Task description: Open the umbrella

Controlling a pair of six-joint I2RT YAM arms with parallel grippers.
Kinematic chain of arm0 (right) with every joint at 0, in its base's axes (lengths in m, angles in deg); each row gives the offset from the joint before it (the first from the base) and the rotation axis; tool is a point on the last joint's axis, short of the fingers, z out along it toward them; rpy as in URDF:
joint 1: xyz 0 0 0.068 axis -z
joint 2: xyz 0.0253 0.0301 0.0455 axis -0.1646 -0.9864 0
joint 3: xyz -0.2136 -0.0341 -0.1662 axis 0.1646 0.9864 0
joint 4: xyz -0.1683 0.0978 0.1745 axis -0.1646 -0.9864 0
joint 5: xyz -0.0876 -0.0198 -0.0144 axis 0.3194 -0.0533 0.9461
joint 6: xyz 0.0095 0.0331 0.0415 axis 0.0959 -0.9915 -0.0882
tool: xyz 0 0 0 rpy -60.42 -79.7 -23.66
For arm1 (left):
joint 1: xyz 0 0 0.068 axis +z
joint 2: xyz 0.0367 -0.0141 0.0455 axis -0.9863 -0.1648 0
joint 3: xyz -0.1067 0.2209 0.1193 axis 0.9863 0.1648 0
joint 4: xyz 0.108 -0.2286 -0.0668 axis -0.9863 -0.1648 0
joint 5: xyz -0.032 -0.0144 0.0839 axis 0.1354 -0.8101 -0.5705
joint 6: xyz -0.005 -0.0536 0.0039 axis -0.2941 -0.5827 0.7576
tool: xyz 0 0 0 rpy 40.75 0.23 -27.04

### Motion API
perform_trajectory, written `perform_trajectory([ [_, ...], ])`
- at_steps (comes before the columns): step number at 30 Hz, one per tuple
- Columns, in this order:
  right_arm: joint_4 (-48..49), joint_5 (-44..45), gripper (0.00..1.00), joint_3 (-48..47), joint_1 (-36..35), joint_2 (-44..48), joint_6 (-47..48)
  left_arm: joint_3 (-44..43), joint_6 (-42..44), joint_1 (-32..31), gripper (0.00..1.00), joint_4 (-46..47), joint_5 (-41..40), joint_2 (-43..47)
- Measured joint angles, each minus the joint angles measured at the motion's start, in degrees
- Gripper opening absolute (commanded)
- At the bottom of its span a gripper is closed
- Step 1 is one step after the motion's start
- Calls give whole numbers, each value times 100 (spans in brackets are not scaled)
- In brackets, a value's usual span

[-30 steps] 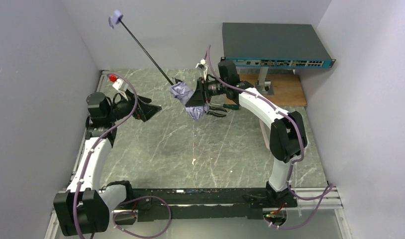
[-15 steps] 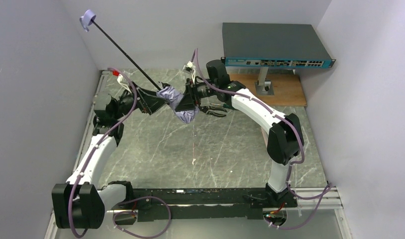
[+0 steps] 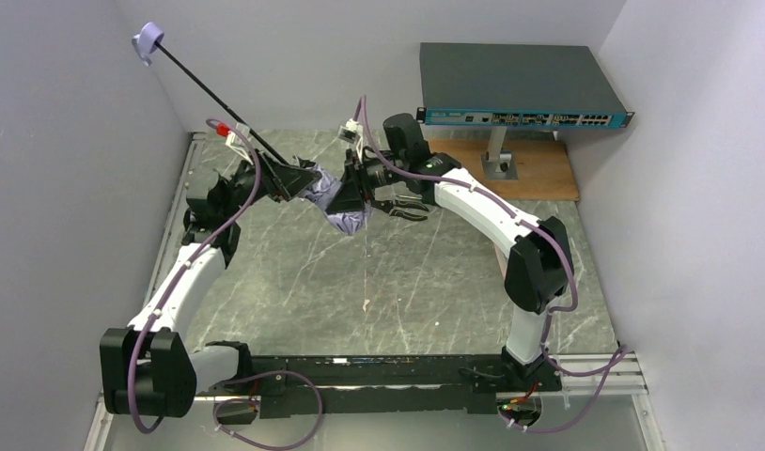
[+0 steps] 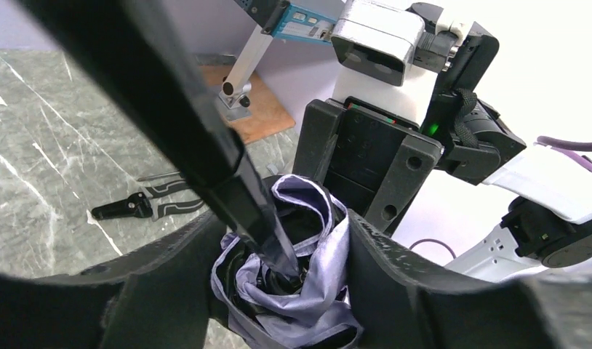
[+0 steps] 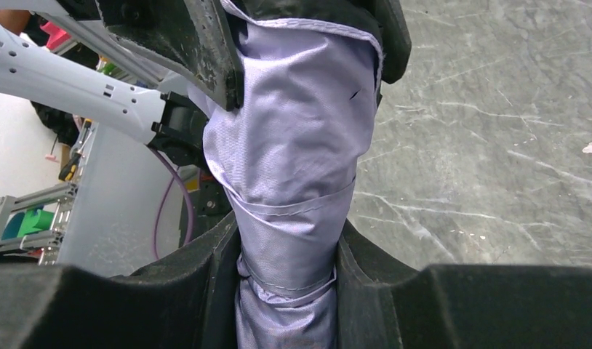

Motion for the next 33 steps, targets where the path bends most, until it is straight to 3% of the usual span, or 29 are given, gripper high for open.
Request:
perform_trajectory([
  [3, -118, -4, 23, -66, 11, 0, 59, -7, -61, -17, 17, 37, -9, 0],
  [5, -221, 0, 42, -109, 15, 2, 116, -39, -133, -31, 4, 59, 22, 0],
  [8, -299, 20, 65, -120, 90, 52, 160, -87, -168, -57, 0, 55, 37, 0],
  [11, -317, 146, 71, -120, 168, 221, 227, -129, -254, -70, 0, -109, -103, 9],
  [14, -343, 601, 70, -118, 330, 612, 328, -170, -223, -50, 0, -424, -319, 13],
  [19, -380, 1488, 57, -146, 396, 1360, 710, -424, -101, -46, 0, -1154, -828, 26],
  [26, -560, 2476, 53, -227, -542, 1491, 1716, -564, -101, -46, 0, -1565, -1152, 87],
  [33, -391, 3438, 49, 470, -1091, 1606, 2754, -540, -92, -96, 0, -1331, -1080, 247],
])
